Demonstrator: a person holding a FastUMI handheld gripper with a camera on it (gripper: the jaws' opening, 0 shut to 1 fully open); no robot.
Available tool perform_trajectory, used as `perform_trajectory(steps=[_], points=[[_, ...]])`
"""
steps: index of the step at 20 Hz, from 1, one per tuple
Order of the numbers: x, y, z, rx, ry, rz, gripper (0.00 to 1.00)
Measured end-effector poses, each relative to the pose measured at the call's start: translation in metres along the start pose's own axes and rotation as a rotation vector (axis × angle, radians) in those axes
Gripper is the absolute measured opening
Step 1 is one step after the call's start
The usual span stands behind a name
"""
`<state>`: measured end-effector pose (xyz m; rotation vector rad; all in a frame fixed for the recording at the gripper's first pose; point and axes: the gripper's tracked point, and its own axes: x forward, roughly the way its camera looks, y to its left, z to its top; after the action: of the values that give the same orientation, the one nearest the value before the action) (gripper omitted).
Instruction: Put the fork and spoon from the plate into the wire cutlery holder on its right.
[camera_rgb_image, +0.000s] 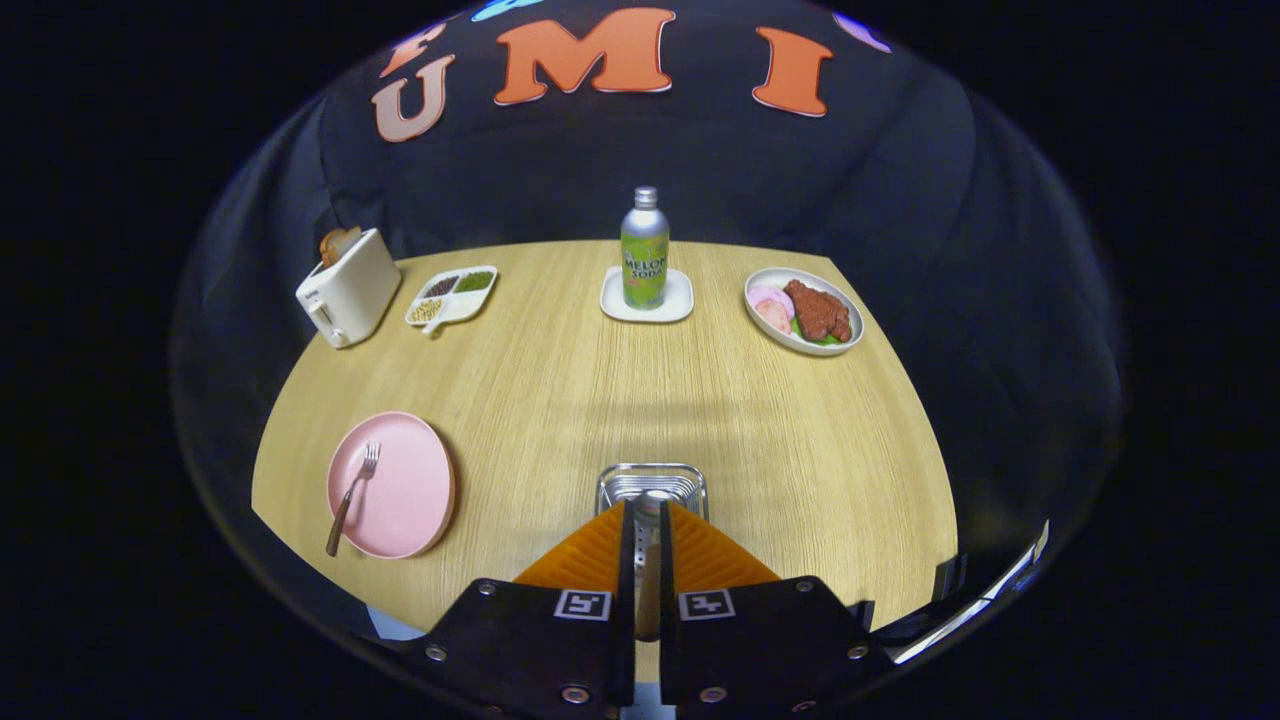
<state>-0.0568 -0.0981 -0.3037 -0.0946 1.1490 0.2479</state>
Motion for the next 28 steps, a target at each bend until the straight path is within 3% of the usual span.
perform_trajectory(steps=[6, 9, 11, 12, 14, 16, 18, 23, 28], points=[[-0.03, 0.02, 0.056, 0.044, -0.281, 0.004, 0.11], [-0.055, 0.022, 0.083, 0.059, -0.427, -0.02, 0.2], [-0.074, 0.031, 0.101, 0.05, -0.528, -0.027, 0.4], [-0.081, 0.036, 0.108, 0.042, -0.568, -0.034, 0.59], [-0.09, 0.048, 0.117, 0.039, -0.613, -0.05, 0.79], [-0.094, 0.068, 0.123, 0.064, -0.649, -0.035, 0.93], [-0.091, 0.091, 0.124, 0.08, -0.662, -0.015, 0.97], [-0.084, 0.152, 0.118, 0.08, -0.677, 0.039, 0.97], [-0.06, 0.227, 0.094, 0.055, -0.603, 0.108, 0.97]])
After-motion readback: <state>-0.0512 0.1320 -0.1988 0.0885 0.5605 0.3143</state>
